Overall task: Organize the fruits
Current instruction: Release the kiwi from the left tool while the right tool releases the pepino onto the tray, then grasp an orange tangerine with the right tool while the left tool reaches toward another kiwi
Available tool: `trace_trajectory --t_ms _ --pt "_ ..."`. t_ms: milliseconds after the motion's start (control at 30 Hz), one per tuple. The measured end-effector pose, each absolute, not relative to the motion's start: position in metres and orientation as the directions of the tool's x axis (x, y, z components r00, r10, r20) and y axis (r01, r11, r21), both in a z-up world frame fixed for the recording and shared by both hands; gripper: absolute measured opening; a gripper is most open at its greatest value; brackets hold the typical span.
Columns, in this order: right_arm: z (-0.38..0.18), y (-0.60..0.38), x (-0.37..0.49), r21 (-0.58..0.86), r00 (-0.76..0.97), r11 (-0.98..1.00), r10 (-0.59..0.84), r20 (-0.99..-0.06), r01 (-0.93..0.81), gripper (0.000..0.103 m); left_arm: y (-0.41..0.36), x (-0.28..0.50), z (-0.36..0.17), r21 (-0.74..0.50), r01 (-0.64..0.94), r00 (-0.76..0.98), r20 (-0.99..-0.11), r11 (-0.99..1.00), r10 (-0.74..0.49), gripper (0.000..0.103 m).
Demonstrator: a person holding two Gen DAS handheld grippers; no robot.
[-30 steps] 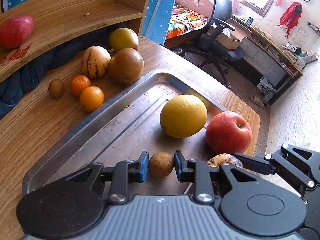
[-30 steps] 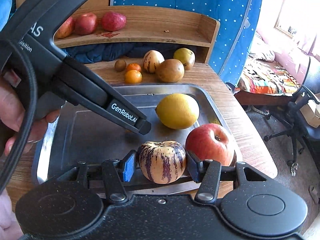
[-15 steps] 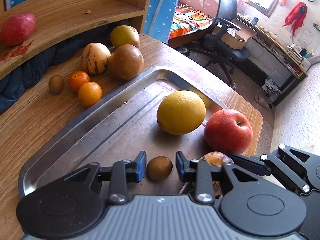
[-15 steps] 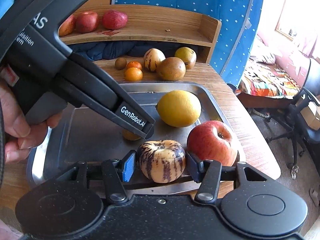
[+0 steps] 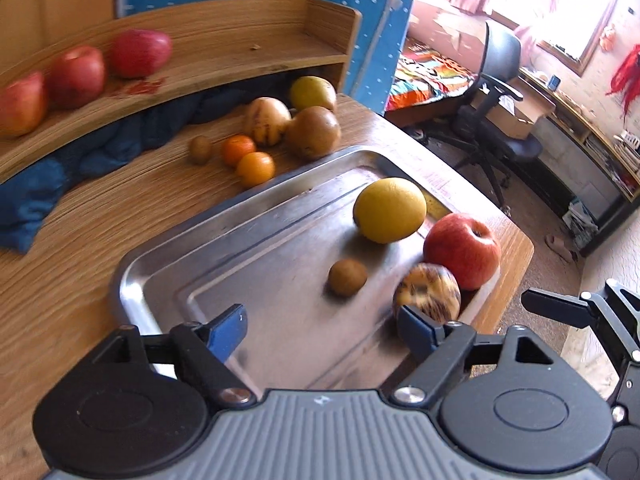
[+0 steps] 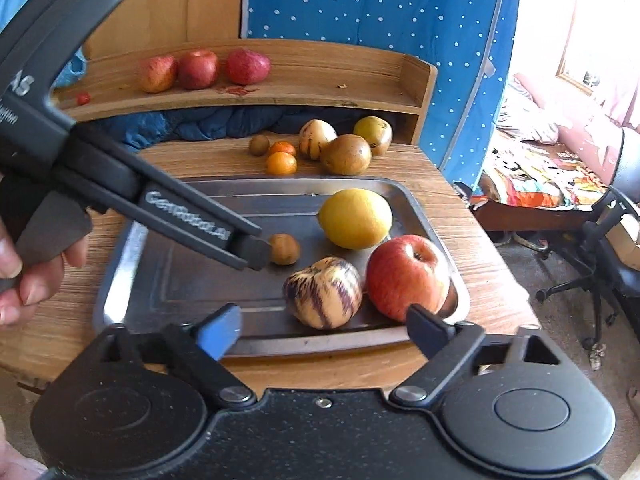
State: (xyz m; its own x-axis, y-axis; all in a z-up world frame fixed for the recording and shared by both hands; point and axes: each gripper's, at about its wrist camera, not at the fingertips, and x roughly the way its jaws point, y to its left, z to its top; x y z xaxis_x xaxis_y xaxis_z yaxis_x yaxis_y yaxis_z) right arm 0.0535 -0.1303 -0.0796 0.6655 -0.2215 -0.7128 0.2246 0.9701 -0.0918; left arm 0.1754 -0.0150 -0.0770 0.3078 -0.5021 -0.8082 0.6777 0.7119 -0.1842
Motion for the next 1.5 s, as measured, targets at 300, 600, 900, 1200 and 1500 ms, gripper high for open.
trace_trajectory --t_ms 300,600,900,1200,1500 --pt "-0.074 -0.107 0.032 -0.043 0.686 0.989 -0.128 -0.716 0.141 0.098 0.039 0.144 -0.064 -0.129 0.607 0.389 -0.812 0.784 -0.435 0.099" --pt "-0.078 -0.082 0.024 0.006 0.693 0.998 -0.036 -0.720 0.058 0.102 0.089 0.121 -0.070 -0.098 0.485 0.403 -0.857 0.869 -0.321 0.101" --pt "-0.081 -0.054 0.030 0.049 0.689 0.999 0.049 -0.723 -0.019 0.102 0.127 0.123 -0.069 -0.045 0.377 0.420 -0.882 0.925 -0.214 0.102" --pt "-0.074 -0.056 0.055 0.060 0.702 0.998 0.068 -0.709 -0.036 0.102 0.137 0.159 -0.063 -0.029 0.324 0.422 -0.890 0.946 -0.172 0.102" --pt "-0.066 -0.081 0.094 0.024 0.721 0.999 -0.001 -0.693 0.024 0.102 0.113 0.220 -0.056 -0.046 0.368 0.420 -0.883 0.929 -0.210 0.102"
